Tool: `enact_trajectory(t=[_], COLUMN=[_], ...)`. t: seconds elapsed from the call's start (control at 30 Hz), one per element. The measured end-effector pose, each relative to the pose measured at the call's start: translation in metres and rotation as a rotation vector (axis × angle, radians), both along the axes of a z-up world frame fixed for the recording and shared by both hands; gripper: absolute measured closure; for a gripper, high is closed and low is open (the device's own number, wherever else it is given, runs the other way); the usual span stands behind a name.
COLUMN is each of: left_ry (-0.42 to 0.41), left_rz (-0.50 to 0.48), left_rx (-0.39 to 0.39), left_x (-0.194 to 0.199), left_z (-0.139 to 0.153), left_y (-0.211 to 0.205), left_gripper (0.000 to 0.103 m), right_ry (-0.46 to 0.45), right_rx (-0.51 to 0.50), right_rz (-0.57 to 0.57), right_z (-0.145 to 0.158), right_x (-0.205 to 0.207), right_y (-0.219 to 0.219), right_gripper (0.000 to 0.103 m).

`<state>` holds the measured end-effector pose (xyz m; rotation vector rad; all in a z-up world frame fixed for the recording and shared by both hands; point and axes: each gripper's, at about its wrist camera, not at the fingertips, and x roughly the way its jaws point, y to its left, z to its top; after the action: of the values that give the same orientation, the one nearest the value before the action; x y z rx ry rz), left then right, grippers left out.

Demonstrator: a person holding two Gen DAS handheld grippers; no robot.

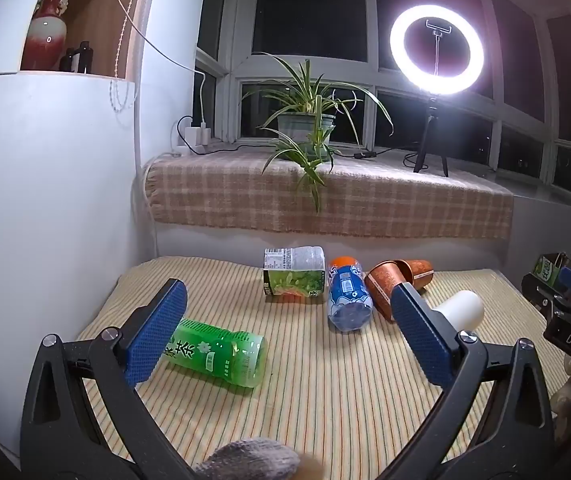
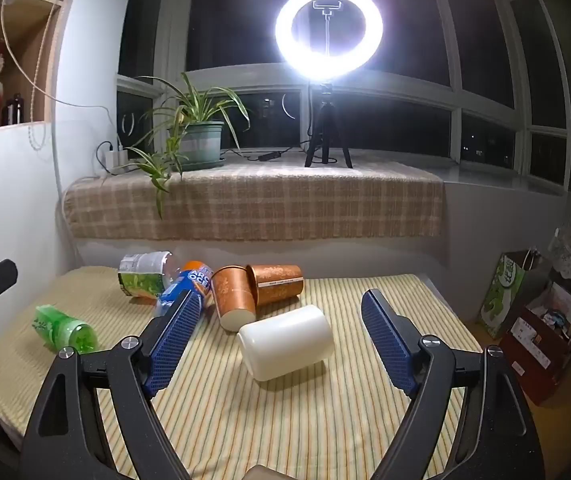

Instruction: Flip cup upright

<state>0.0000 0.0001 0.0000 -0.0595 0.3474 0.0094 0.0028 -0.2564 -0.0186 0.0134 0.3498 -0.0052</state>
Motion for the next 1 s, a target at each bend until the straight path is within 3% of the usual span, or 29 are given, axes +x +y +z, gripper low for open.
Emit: enact_trajectory(t=[0.53, 1.0], left_ry=[0.019, 0.013], left_rz=[0.028, 0.029], left_rx=[0.01, 0.011], left_x=[0.006, 0.007], left_z=[-0.013, -0.007], left_y=[0.011, 0.011], left_gripper=[0.0, 0.0], right_ry=[0.006, 0.019], right_rx=[0.009, 0.015], right_rz=[0.006, 0.015], right_z=[-0.002, -0.005], right_x=[0.002, 0.005], right_y=[0.002, 0.004], right_gripper=[0.02, 0.02])
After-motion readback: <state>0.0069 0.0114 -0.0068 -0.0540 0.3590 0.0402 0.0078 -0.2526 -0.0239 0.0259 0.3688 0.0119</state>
